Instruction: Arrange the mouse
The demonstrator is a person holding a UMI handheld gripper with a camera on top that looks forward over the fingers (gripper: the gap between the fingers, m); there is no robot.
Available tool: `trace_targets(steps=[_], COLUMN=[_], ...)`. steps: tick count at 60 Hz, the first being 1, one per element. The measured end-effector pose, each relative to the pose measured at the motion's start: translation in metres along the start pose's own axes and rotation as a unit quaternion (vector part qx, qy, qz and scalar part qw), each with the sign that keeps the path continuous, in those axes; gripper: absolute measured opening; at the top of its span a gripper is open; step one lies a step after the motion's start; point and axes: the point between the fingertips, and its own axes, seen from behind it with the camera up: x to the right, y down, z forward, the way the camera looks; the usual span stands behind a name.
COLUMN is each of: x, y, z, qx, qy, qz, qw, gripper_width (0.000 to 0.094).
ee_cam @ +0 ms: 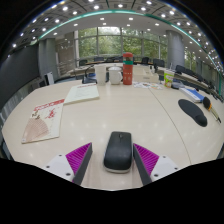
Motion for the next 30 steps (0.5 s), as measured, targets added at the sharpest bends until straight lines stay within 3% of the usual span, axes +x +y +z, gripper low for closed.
trace_targets(steps=[3, 8, 22, 30], x=[0.002, 0.010, 0.007, 0.011], y=[-0.001, -0.003, -0.004, -0.024], z=[0.004, 0.007, 0.011, -0.001], qx=[-0.003, -0.006, -0.016, -0.004], qy=[0.008, 0.030, 0.005, -0.010], qz=[-0.007, -0.018, -0.026, -0.037], qw=[1.000, 0.999, 1.000, 0.999], gripper_width=[0.0738, 0.0494, 0.0328, 0.0310])
